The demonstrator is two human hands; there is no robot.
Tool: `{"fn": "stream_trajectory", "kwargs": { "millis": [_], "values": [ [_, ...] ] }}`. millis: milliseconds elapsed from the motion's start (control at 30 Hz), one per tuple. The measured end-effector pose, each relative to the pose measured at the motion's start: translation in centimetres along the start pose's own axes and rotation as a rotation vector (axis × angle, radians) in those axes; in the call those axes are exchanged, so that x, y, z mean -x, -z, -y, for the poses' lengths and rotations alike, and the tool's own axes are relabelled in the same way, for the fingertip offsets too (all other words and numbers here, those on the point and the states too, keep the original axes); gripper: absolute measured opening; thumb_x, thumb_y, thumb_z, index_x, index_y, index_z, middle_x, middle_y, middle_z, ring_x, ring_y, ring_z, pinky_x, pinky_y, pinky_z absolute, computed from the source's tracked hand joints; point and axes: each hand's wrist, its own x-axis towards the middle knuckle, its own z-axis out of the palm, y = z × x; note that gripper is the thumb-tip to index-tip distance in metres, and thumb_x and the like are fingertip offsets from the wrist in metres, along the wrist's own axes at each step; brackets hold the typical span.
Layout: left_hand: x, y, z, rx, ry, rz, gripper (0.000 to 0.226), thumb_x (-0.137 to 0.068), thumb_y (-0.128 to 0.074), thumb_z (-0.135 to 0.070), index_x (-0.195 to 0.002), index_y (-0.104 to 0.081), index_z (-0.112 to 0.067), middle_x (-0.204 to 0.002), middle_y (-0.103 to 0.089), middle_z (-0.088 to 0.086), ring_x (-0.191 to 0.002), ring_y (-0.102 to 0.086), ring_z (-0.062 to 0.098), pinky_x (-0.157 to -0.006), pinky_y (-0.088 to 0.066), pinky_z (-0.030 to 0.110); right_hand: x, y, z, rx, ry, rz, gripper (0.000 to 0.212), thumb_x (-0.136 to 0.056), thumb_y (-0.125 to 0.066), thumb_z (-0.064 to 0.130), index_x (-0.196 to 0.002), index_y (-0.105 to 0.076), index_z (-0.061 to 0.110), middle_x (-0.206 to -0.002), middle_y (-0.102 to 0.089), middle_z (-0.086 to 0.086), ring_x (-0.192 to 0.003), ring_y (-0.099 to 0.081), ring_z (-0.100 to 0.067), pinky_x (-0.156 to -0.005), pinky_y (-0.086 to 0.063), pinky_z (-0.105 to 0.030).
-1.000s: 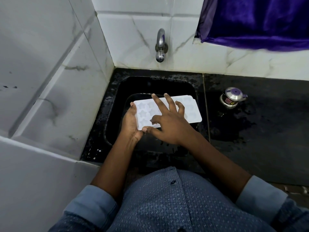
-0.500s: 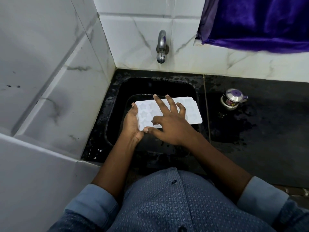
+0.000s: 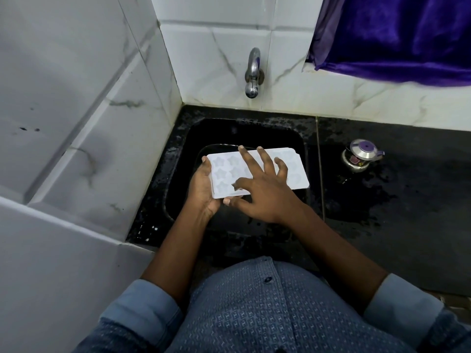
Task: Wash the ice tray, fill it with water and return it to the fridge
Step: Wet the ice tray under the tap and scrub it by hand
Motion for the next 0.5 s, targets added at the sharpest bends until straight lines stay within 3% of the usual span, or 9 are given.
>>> {"fn": "stream_trajectory", "kwargs": {
  "millis": [133,200,300,433,500],
  "values": [
    [0.09,-0.12,-0.08,0.007,0.014,0.01,0.072,-0.106,-0.038,-0.065,-0.132,-0.065,-0.002,-0.13,-0.071,0.026,-0.112,-0.073,0.043,-0.096,-0.056,0.061,-0.14,0.04,0.11,-0.004,0.0,0.003,0.06,-0.091,-0.037,0.084,-0.111,-0.071,0.038,-0.175,0.014,0.006,-0.159,0.021,-0.028,-0.122,0.007,-0.063],
    [0.1,-0.13,-0.1,0.003,0.017,0.005,0.072,-0.107,-0.037,-0.064,-0.13,-0.065,-0.002,-0.126,-0.073,0.025,-0.107,-0.075,0.042,-0.09,-0.06,0.059,-0.16,-0.02,0.23,-0.003,-0.01,0.002,0.062,-0.091,-0.034,0.085,-0.113,-0.071,0.039,-0.175,0.013,0.007,-0.159,0.021,-0.027,-0.122,0.008,-0.063],
    [-0.2,0.15,-0.08,0.012,0.032,0.007,0.073,-0.106,-0.039,-0.066,-0.134,-0.063,-0.002,-0.13,-0.07,0.026,-0.112,-0.073,0.044,-0.093,-0.058,0.062,-0.14,0.01,0.29,-0.025,-0.019,0.021,0.069,-0.09,-0.028,0.086,-0.117,-0.071,0.04,-0.175,0.011,0.007,-0.159,0.021,-0.026,-0.122,0.009,-0.062],
    [0.17,-0.18,-0.13,0.017,0.026,0.003,0.067,-0.109,-0.036,-0.061,-0.122,-0.067,-0.003,-0.112,-0.078,0.023,-0.094,-0.079,0.038,-0.074,-0.064,0.055,-0.26,0.1,0.52,-0.027,-0.025,0.028,0.073,-0.088,-0.024,0.087,-0.113,-0.072,0.038,-0.176,0.007,0.006,-0.159,0.02,-0.027,-0.122,0.009,-0.062],
    [0.45,-0.35,-0.14,0.023,0.014,-0.014,0.069,-0.108,-0.037,-0.062,-0.124,-0.066,-0.002,-0.115,-0.077,0.024,-0.098,-0.078,0.04,-0.082,-0.063,0.06,-0.22,0.05,0.45,-0.046,-0.015,0.013,0.07,-0.089,-0.027,0.086,-0.111,-0.073,0.037,-0.176,0.004,0.005,-0.159,0.019,-0.026,-0.122,0.008,-0.061]
  ]
}}
